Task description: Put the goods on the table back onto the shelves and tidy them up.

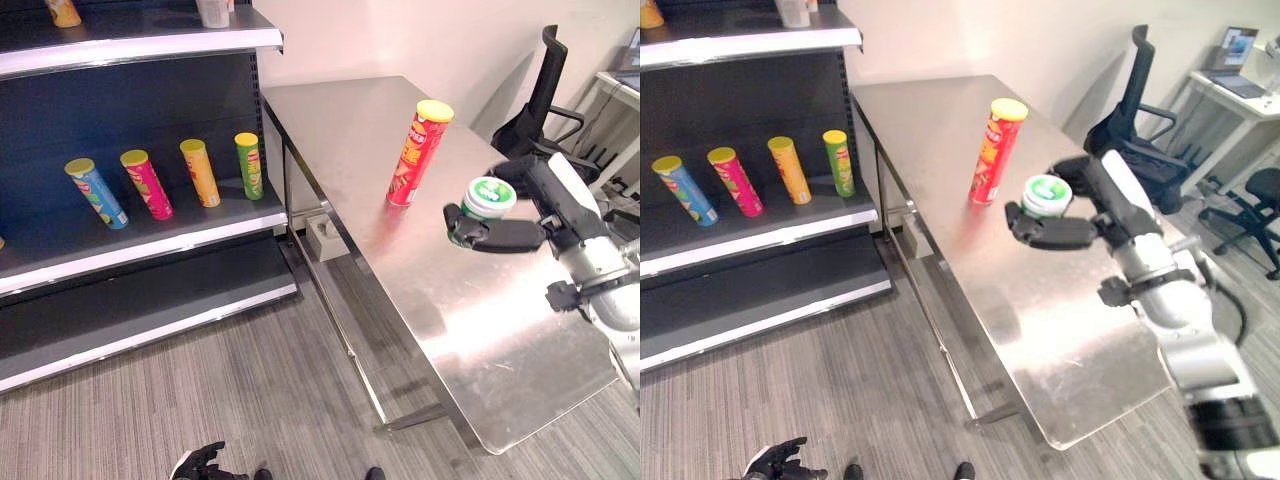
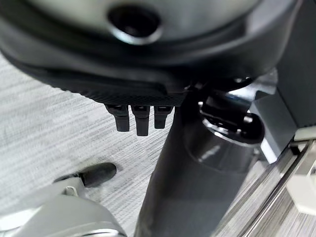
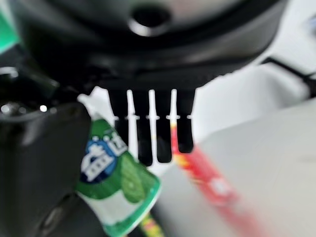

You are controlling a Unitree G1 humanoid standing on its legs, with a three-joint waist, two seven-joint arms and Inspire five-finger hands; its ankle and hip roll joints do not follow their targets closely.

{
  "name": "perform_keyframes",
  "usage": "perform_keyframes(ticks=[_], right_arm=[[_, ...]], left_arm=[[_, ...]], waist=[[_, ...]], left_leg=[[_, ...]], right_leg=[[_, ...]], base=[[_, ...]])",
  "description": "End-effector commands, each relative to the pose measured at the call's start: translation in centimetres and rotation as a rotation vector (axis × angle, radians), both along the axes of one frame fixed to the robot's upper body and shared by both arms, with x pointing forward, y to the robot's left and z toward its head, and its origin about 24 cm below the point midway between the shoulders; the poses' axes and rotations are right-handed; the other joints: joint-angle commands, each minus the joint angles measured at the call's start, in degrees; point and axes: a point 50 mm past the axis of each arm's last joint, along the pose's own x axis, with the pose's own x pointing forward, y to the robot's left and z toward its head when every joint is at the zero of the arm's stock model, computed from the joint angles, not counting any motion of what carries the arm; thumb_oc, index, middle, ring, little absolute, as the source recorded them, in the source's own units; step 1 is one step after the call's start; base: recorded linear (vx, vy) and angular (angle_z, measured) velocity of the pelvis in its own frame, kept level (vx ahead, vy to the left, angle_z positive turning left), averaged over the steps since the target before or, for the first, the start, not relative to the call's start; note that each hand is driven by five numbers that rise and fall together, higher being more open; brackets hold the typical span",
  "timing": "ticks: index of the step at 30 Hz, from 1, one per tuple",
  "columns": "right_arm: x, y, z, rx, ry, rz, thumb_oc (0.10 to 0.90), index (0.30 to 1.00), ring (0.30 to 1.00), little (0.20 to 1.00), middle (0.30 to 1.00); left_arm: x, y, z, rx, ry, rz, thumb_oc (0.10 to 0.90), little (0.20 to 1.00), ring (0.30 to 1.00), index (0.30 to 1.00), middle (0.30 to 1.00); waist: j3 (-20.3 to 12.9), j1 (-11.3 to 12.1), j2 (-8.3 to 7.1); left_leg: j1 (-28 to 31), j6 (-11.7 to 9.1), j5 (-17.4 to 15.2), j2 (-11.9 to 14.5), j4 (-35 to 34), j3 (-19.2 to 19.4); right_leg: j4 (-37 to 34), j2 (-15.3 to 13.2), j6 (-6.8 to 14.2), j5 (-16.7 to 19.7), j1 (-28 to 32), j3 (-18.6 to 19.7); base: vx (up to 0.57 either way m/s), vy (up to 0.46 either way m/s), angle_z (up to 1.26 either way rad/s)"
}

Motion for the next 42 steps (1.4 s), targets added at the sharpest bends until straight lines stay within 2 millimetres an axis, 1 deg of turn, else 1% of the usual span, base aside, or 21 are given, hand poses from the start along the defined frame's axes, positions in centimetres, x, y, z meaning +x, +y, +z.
perform_keyframes(ticks=[1,5,8,11,12,13,14,15,16,18,22,23,24,26,28,31,32,33,35,38,42], right_arm=[[-1.6,3.0,8.1,0.046,-0.339,0.210,0.400,0.300,0.300,0.300,0.300],[-0.4,3.7,10.0,0.130,-0.345,0.266,0.400,0.300,0.300,0.300,0.300],[0.5,4.5,11.7,0.105,-0.339,0.272,0.400,0.300,0.300,0.300,0.300],[0.8,4.7,12.8,0.074,-0.353,0.252,0.400,0.300,0.300,0.300,0.300],[0.9,4.6,13.0,0.070,-0.352,0.242,0.400,0.300,0.300,0.300,0.300],[1.4,3.7,13.3,0.079,-0.347,0.192,0.400,0.300,0.300,0.300,0.300],[1.4,3.7,13.4,0.077,-0.348,0.193,0.400,0.300,0.300,0.300,0.300],[1.6,2.9,14.2,0.073,-0.364,0.141,0.400,0.300,0.300,0.300,0.300],[1.8,2.9,14.1,0.067,-0.350,0.135,0.400,0.300,0.300,0.300,0.300],[1.9,2.4,14.3,0.068,-0.358,0.102,0.400,0.300,0.300,0.300,0.300],[2.3,2.0,14.4,0.090,-0.371,0.060,0.400,0.300,0.300,0.300,0.300],[2.4,1.9,14.4,0.101,-0.375,0.054,0.400,0.300,0.300,0.300,0.300],[2.4,1.9,14.7,0.103,-0.391,0.047,0.400,0.300,0.300,0.300,0.300],[2.2,2.1,15.5,0.105,-0.424,0.046,0.400,0.300,0.300,0.300,0.300],[1.9,1.9,15.8,0.101,-0.430,0.037,0.400,0.300,0.300,0.300,0.300],[1.4,1.2,16.5,0.123,-0.462,0.025,0.400,0.300,0.300,0.300,0.300],[1.2,1.1,16.7,0.136,-0.473,0.025,0.400,0.300,0.300,0.300,0.300],[1.2,1.1,16.7,0.137,-0.473,0.024,0.400,0.300,0.300,0.300,0.300],[1.1,1.3,16.5,0.135,-0.476,0.034,0.400,0.300,0.300,0.300,0.300],[1.1,1.7,16.9,0.122,-0.487,0.041,0.400,0.300,0.300,0.300,0.300],[1.4,3.1,17.0,0.122,-0.483,0.097,0.400,0.300,0.300,0.300,0.300]], left_arm=[[1.9,0.6,1.1,-0.009,-0.096,-0.025,0.800,0.900,0.900,0.900,0.900],[1.9,0.5,1.0,-0.017,-0.087,-0.020,0.800,0.900,0.900,0.900,0.900],[3.1,0.5,1.4,-0.016,-0.125,-0.014,0.800,0.900,0.900,0.900,0.900],[3.8,0.0,1.5,-0.033,-0.144,-0.018,0.800,0.900,0.900,0.900,0.900],[3.8,-0.2,1.5,-0.037,-0.147,-0.024,0.800,0.900,0.900,0.900,0.900],[4.1,-0.4,1.5,-0.031,-0.147,-0.048,0.800,0.900,0.900,0.900,0.900],[4.2,-0.5,1.5,-0.033,-0.147,-0.048,0.800,0.900,0.900,0.900,0.900],[4.9,-0.6,1.7,-0.019,-0.156,-0.078,0.800,0.900,0.900,0.900,0.900],[4.8,-0.5,1.7,-0.017,-0.158,-0.071,0.800,0.900,0.900,0.900,0.900],[4.9,-0.4,1.8,-0.005,-0.157,-0.086,0.800,0.900,0.900,0.900,0.900],[5.4,0.7,2.2,0.046,-0.150,-0.116,0.800,0.900,0.900,0.900,0.900],[5.5,1.0,2.3,0.057,-0.148,-0.120,0.800,0.900,0.900,0.900,0.900],[5.7,1.5,2.6,0.079,-0.152,-0.127,0.800,0.900,0.900,0.900,0.900],[5.9,2.7,3.1,0.116,-0.155,-0.122,0.800,0.900,0.900,0.900,0.900],[6.3,3.3,3.6,0.129,-0.169,-0.117,0.800,0.900,0.900,0.900,0.900],[6.2,3.1,3.4,0.118,-0.165,-0.117,0.800,0.900,0.900,0.900,0.900],[6.1,2.9,3.3,0.110,-0.157,-0.121,0.800,0.900,0.900,0.900,0.900],[6.1,2.9,3.3,0.110,-0.156,-0.121,0.800,0.900,0.900,0.900,0.900],[6.2,2.8,3.3,0.102,-0.161,-0.116,0.800,0.900,0.900,0.900,0.900],[6.0,2.5,3.1,0.100,-0.157,-0.128,0.800,0.900,0.900,0.900,0.900],[4.9,2.4,2.6,0.083,-0.140,-0.095,0.800,0.900,0.900,0.900,0.900]], waist=[[-3.21,3.46,0.25],[-2.77,4.26,0.30],[-1.07,5.13,-1.05],[-0.64,5.54,-1.58],[-0.96,5.64,-1.56],[-1.30,5.80,-1.40],[-1.52,5.73,-1.28],[-1.10,6.02,-1.48],[-1.68,6.05,-1.17],[-2.98,6.46,-0.85],[-3.95,7.59,-3.63],[-3.96,7.68,-4.19],[-3.65,7.75,-4.93],[-2.67,7.41,-5.49],[-1.79,6.48,-5.69],[-1.81,5.68,-5.10],[-1.23,4.70,-4.88],[-1.19,4.77,-4.86],[-0.25,4.03,-5.30],[-1.08,4.68,-6.71],[-2.69,5.99,-6.59]], left_leg=[[0.30,-5.01,-5.38,8.57,8.64,0.22],[-1.91,-6.19,-2.82,9.66,13.86,-2.56],[-6.21,-6.52,0.23,9.55,20.14,-3.73],[-8.20,-6.04,-0.25,10.87,14.85,-1.02],[-8.91,-6.03,0.85,11.34,11.14,-0.62],[-11.52,-6.91,4.52,12.55,4.97,-0.26],[-11.24,-7.08,5.12,12.59,3.95,-0.17],[-15.59,-6.73,7.44,13.53,1.06,3.89],[-14.73,-7.42,6.47,13.99,0.47,4.52],[-13.41,-6.96,8.47,12.84,0.32,5.11],[-12.15,-4.14,5.53,7.96,2.02,6.67],[-11.73,-3.19,4.57,6.67,2.10,7.07],[-10.61,-1.72,3.23,4.64,1.92,7.82],[-9.13,0.05,1.69,2.49,1.47,8.42],[-8.36,0.46,0.93,1.68,1.01,7.46],[-7.17,0.42,-0.20,0.63,0.73,6.58],[-6.04,0.31,-1.04,0.43,0.81,5.72],[-5.98,0.28,-1.09,0.50,0.82,5.75],[-4.93,0.29,-1.73,0.34,1.62,4.39],[-4.94,0.20,-3.12,-0.28,3.45,3.97],[-4.71,-0.24,-4.20,0.29,4.47,4.32]], right_leg=[[0.49,0.19,1.26,-4.11,-0.13,-0.24],[0.36,2.59,-0.53,-6.01,1.34,-0.74],[0.36,2.85,-1.41,-7.06,2.34,-2.79],[0.36,2.32,-0.52,-7.17,2.55,-4.48],[0.36,2.15,-0.09,-6.97,2.37,-4.56],[0.36,2.22,0.70,-8.04,2.78,-4.23],[0.36,2.32,0.66,-8.23,2.60,-4.24],[0.36,1.56,0.85,-8.40,2.93,-5.86],[0.36,1.90,1.32,-9.16,3.43,-5.05],[0.36,0.59,2.07,-7.60,4.06,-5.70],[3.31,-6.13,4.42,-5.63,5.22,-5.86],[6.25,-7.94,4.81,-5.37,4.01,-5.35],[11.47,-10.79,5.51,-3.48,2.31,-5.11],[19.60,-14.05,5.92,0.33,-0.74,-4.69],[20.66,-12.80,5.23,0.78,-3.84,-2.29],[13.60,-10.08,4.96,-0.87,-4.53,-1.25],[8.87,-9.09,5.41,0.26,-6.43,0.33],[8.72,-9.00,5.40,0.33,-6.32,0.33],[5.33,-8.53,6.71,3.48,-8.98,4.18],[3.30,-9.43,7.21,5.19,-6.85,3.53],[0.61,-9.18,7.53,5.53,-4.95,1.21]], base=[[0.07,-0.262,0.27],[0.02,-0.173,0.37],[-0.01,-0.073,0.22],[0.03,0.052,0.48],[0.15,0.188,0.37],[0.15,0.142,0.25],[0.13,0.224,0.46],[0.11,0.162,0.50],[0.14,0.377,0.54],[0.17,0.371,-0.04],[0.21,0.388,0.04],[0.14,0.401,0.48],[0.12,0.385,0.42],[0.11,0.324,0.22],[0.13,0.143,0.20],[0.17,0.067,0.17],[0.15,-0.005,0.21],[0.15,-0.019,0.24],[0.13,-0.070,0.50],[0.10,-0.082,0.33],[0.10,-0.111,-0.07]])
